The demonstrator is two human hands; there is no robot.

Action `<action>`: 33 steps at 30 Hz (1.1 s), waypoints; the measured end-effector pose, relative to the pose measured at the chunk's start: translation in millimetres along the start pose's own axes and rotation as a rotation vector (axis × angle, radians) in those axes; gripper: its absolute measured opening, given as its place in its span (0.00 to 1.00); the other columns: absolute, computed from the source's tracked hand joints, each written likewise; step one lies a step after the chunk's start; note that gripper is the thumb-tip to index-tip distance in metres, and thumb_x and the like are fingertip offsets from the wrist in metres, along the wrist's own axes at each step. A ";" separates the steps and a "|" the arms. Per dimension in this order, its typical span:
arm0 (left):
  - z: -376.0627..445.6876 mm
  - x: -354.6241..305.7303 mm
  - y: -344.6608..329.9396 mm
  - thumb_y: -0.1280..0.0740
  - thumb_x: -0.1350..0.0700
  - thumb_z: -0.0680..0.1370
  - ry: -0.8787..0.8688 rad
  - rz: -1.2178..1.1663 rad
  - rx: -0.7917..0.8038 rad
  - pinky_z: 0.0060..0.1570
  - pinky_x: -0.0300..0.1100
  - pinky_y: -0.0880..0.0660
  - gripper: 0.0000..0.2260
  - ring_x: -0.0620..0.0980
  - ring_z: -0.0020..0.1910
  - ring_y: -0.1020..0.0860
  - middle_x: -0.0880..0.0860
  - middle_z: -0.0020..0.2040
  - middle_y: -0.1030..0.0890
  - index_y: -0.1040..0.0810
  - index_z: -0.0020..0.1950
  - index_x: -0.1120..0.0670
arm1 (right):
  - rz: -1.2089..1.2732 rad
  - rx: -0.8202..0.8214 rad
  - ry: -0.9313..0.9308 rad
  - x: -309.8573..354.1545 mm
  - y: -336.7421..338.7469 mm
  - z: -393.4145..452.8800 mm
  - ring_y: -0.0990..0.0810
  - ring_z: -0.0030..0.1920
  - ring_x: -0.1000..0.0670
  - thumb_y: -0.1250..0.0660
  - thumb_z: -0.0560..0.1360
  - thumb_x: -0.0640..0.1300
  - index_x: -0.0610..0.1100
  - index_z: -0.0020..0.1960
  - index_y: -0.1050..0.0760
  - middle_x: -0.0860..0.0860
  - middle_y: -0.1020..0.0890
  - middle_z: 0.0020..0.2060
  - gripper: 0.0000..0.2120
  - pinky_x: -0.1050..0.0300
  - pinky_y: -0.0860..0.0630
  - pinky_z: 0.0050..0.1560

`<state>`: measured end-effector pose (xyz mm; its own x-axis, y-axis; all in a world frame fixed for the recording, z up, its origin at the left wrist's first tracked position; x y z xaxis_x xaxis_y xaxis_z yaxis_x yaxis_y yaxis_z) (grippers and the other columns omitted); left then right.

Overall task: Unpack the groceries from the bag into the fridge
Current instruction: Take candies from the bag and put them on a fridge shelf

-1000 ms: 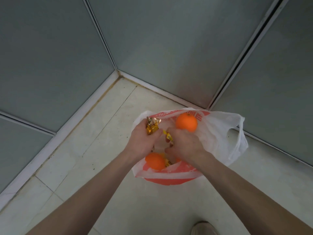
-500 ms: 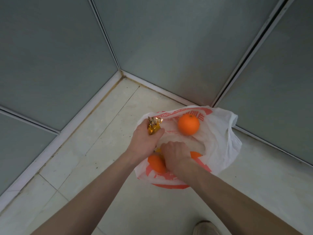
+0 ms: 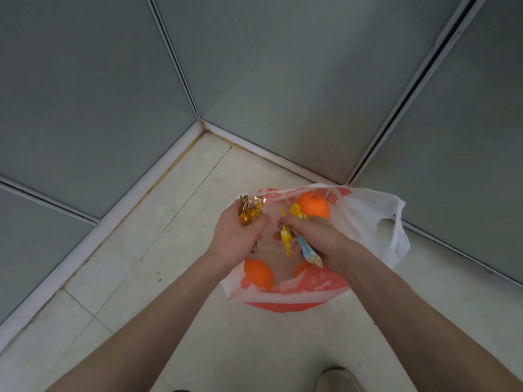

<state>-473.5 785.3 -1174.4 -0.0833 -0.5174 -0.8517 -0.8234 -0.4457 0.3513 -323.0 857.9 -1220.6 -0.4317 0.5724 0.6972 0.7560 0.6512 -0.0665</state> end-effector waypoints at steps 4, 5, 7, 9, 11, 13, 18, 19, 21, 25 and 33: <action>-25.2 -19.6 1.4 0.29 0.56 0.81 0.176 -0.265 -0.009 0.38 0.39 0.21 0.03 0.49 0.40 0.15 0.54 0.42 0.17 0.22 0.50 0.53 | 0.153 -0.027 -0.084 18.5 1.4 -36.2 0.28 0.24 0.54 0.29 0.78 0.53 0.42 0.51 0.17 0.49 0.18 0.36 0.13 0.62 0.31 0.25; -35.0 -27.8 2.3 0.29 0.57 0.82 0.214 -0.339 -0.020 0.38 0.40 0.21 0.03 0.50 0.40 0.15 0.54 0.40 0.17 0.22 0.49 0.54 | 0.153 -0.056 -0.081 27.3 5.5 -47.8 0.27 0.24 0.54 0.29 0.78 0.54 0.43 0.50 0.17 0.49 0.19 0.36 0.14 0.61 0.30 0.27; -56.4 -49.4 10.4 0.30 0.57 0.82 0.238 -0.424 -0.066 0.39 0.41 0.21 0.04 0.52 0.40 0.15 0.52 0.37 0.16 0.21 0.48 0.55 | 0.178 -0.091 -0.072 49.6 9.7 -75.8 0.24 0.28 0.52 0.27 0.76 0.58 0.45 0.47 0.16 0.48 0.19 0.36 0.15 0.59 0.29 0.31; -78.8 -81.4 23.9 0.31 0.55 0.83 0.224 -0.442 -0.101 0.42 0.43 0.21 0.04 0.53 0.44 0.14 0.53 0.39 0.14 0.20 0.49 0.52 | 0.228 -0.101 -0.071 75.3 10.1 -106.7 0.24 0.30 0.50 0.25 0.73 0.60 0.46 0.44 0.16 0.48 0.19 0.36 0.16 0.58 0.29 0.32; -101.1 -118.0 39.8 0.31 0.53 0.83 0.207 -0.467 -0.115 0.39 0.42 0.23 0.03 0.49 0.43 0.14 0.53 0.40 0.13 0.20 0.51 0.51 | 0.337 -0.105 -0.063 106.3 7.4 -141.2 0.28 0.25 0.53 0.26 0.74 0.58 0.46 0.44 0.19 0.50 0.23 0.30 0.15 0.61 0.31 0.26; -126.8 -156.6 56.7 0.31 0.53 0.83 0.210 -0.527 -0.125 0.34 0.40 0.25 0.03 0.48 0.40 0.16 0.51 0.37 0.15 0.21 0.51 0.52 | 0.488 -0.100 -0.052 142.2 0.4 -182.1 0.29 0.21 0.55 0.30 0.78 0.54 0.44 0.47 0.24 0.50 0.27 0.27 0.13 0.63 0.33 0.22; -206.1 -265.9 115.7 0.30 0.58 0.81 0.178 -0.656 -0.147 0.40 0.43 0.24 0.05 0.52 0.35 0.20 0.48 0.32 0.20 0.22 0.46 0.54 | 0.664 -0.002 -0.109 230.3 -35.9 -297.6 0.32 0.26 0.57 0.32 0.79 0.55 0.48 0.38 0.29 0.55 0.29 0.26 0.16 0.67 0.40 0.21; -226.5 -289.2 130.9 0.30 0.58 0.81 0.169 -0.653 -0.142 0.41 0.44 0.24 0.06 0.52 0.36 0.20 0.49 0.32 0.20 0.22 0.45 0.54 | 0.744 0.017 -0.129 249.4 -46.2 -324.3 0.32 0.26 0.56 0.32 0.79 0.55 0.48 0.38 0.29 0.54 0.30 0.27 0.16 0.68 0.41 0.22; -266.6 -333.0 160.2 0.30 0.57 0.82 0.172 -0.674 -0.135 0.38 0.43 0.24 0.05 0.51 0.36 0.21 0.50 0.32 0.20 0.23 0.48 0.55 | 0.899 0.052 -0.168 288.1 -67.7 -378.2 0.31 0.28 0.56 0.30 0.78 0.55 0.47 0.38 0.28 0.55 0.30 0.30 0.16 0.68 0.38 0.21; -342.9 -415.5 219.8 0.29 0.55 0.81 0.180 -0.653 -0.130 0.41 0.45 0.24 0.05 0.51 0.38 0.21 0.52 0.36 0.21 0.22 0.49 0.54 | 1.086 0.059 -0.226 360.8 -108.5 -480.0 0.28 0.31 0.56 0.27 0.76 0.53 0.46 0.38 0.27 0.55 0.28 0.32 0.15 0.66 0.28 0.22; -468.6 -531.0 329.7 0.27 0.53 0.79 0.159 -0.677 -0.239 0.31 0.40 0.28 0.05 0.50 0.34 0.23 0.54 0.37 0.21 0.20 0.47 0.52 | 0.497 0.049 -0.106 459.4 -178.6 -638.2 0.36 0.21 0.56 0.29 0.77 0.55 0.49 0.38 0.28 0.55 0.31 0.28 0.15 0.65 0.40 0.22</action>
<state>-437.7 570.8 -424.1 0.4975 -0.1641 -0.8518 -0.5193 -0.8429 -0.1410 -342.3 686.5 -432.9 -0.0746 0.8646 0.4969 0.8600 0.3080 -0.4069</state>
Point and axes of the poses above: each hand's wrist, its own z-axis towards the middle knuckle, its own y-axis out of the back of the hand, x = y × z, the point moved 10 cm from there along z, towards the middle knuckle
